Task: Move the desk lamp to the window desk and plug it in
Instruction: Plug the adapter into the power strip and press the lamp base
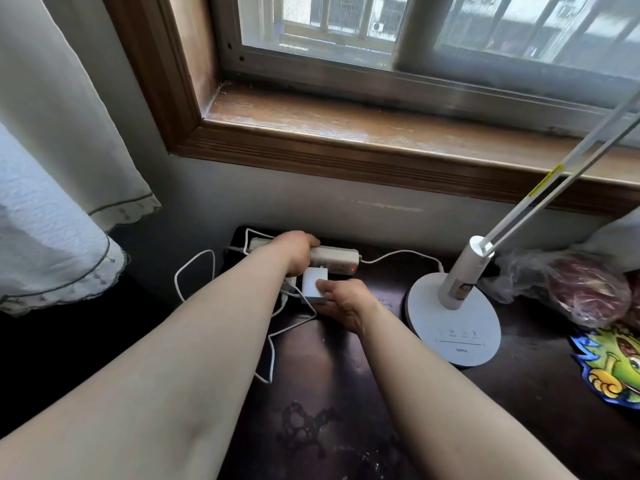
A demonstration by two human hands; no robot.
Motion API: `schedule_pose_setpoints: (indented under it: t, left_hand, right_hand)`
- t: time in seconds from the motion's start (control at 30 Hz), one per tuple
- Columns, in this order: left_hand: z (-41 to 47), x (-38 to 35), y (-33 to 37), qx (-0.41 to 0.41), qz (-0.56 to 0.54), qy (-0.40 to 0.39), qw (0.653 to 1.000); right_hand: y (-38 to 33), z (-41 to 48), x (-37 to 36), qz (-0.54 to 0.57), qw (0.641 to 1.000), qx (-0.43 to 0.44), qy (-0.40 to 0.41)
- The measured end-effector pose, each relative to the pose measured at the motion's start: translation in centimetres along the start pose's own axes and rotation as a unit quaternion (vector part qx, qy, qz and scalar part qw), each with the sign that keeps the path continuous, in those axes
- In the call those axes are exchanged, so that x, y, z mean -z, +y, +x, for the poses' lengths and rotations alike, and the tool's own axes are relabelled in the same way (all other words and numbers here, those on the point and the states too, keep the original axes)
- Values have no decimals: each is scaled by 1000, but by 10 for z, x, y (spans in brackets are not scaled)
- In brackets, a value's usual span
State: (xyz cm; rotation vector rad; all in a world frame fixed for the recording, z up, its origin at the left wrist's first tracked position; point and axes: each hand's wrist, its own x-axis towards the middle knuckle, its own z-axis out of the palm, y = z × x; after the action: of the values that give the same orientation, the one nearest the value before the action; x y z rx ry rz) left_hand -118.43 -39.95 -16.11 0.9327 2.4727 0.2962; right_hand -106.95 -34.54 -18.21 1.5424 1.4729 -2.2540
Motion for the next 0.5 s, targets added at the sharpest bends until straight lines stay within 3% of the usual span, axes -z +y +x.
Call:
schedule_pose_setpoints:
  t: [0.5]
  left_hand:
    - [-8,10,7,18,-22,-12,1000]
  right_hand:
    - [-1,4,0,55,998,-7,-24]
